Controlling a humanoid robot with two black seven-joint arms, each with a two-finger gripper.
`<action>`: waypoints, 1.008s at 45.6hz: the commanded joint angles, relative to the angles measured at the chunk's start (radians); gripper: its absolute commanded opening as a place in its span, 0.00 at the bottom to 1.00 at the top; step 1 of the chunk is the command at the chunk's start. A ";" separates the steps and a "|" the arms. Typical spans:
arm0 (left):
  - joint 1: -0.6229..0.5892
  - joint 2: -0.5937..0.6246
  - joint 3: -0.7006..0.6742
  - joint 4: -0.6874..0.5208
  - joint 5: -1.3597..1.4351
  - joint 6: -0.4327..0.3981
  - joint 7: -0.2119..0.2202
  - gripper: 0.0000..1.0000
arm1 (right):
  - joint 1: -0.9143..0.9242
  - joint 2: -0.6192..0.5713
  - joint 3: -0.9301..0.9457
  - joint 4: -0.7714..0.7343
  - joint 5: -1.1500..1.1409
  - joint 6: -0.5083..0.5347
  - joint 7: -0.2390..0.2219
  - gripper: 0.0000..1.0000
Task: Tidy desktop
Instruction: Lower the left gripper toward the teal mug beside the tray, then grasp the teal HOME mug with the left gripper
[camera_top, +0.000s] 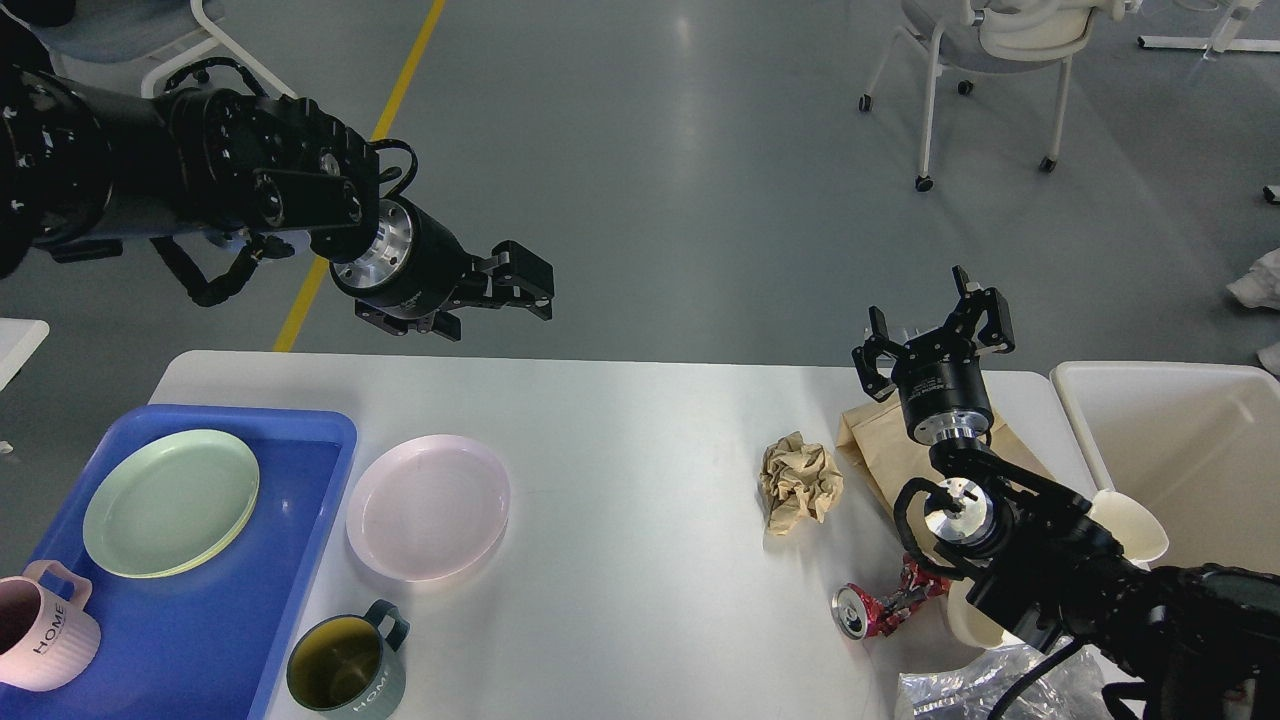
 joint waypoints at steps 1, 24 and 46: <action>-0.005 0.003 -0.009 -0.003 0.000 -0.006 -0.005 0.97 | 0.000 0.000 0.000 -0.001 0.000 0.000 -0.001 1.00; 0.042 0.003 -0.015 -0.008 0.018 -0.224 0.002 0.97 | 0.001 0.000 0.000 0.001 0.000 0.000 0.000 1.00; 0.079 0.179 0.035 -0.224 0.325 -0.232 0.164 0.97 | 0.001 0.000 0.000 -0.001 0.000 0.000 0.000 1.00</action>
